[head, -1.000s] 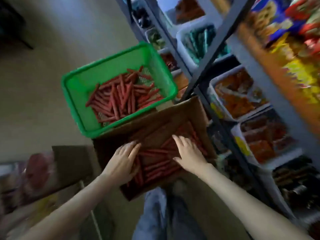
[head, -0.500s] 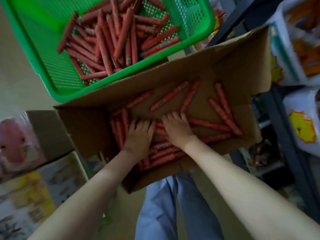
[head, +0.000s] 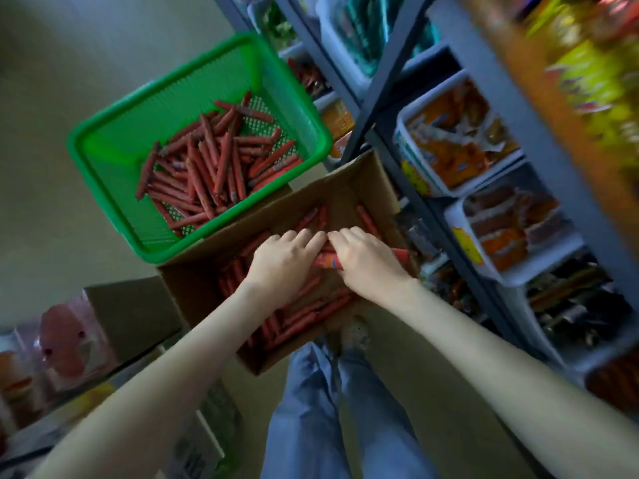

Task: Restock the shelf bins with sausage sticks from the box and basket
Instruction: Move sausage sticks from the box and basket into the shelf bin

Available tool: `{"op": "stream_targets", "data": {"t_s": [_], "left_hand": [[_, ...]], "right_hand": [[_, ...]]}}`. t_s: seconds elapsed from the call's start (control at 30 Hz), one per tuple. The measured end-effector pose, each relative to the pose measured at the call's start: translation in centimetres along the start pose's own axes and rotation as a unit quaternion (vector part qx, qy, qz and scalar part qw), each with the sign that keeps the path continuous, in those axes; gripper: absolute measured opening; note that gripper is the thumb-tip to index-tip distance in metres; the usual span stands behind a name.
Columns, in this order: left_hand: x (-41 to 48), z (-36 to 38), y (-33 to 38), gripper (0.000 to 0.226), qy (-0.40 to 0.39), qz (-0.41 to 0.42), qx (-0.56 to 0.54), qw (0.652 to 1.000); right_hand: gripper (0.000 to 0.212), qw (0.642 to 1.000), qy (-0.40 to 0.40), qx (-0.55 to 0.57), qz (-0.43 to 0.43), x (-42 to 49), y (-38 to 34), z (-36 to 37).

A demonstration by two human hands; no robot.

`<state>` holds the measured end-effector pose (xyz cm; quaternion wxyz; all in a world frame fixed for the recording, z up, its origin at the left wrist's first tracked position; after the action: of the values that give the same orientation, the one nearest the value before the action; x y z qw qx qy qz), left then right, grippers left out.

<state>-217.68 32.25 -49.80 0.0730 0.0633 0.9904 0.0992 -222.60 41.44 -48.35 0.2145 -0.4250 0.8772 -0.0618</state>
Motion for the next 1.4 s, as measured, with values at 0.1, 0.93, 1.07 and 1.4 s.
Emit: {"op": "stream_targets", "data": {"t_s": [0.1,0.93,1.07,1.4], "left_hand": [[2.1,-9.0,2.4,0.046,0.041,0.049,0.047,0.997],[0.5,-45.9,49.3,0.029,0.288,0.361,0.202,0.864],[1.6,-47.0,54.1,0.032,0.331,0.357,0.187,0.854],[13.0,-45.7,53.8,0.084,0.195,0.302,0.016,0.933]], "right_hand": [[0.030,0.997,0.022,0.038,0.071,-3.4,1.3,-8.6],[0.050,0.845,0.396,0.038,0.358,-52.5,5.0,-38.6],[0.061,0.827,0.443,0.021,0.347,-57.1,7.3,-40.0],[0.066,0.834,0.353,0.077,0.418,-55.1,18.8,-42.0]]}}
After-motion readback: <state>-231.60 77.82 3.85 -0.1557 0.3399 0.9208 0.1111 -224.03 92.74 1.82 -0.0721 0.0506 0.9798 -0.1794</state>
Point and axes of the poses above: each hand's wrist, its own x-axis towards the middle knuckle, its own z-axis out of the palm, y = z × x, the point moved 6 cm from there along x, towards the middle knuckle, and after that the axes turned 3 degrees about z, right-handed, at the moved point
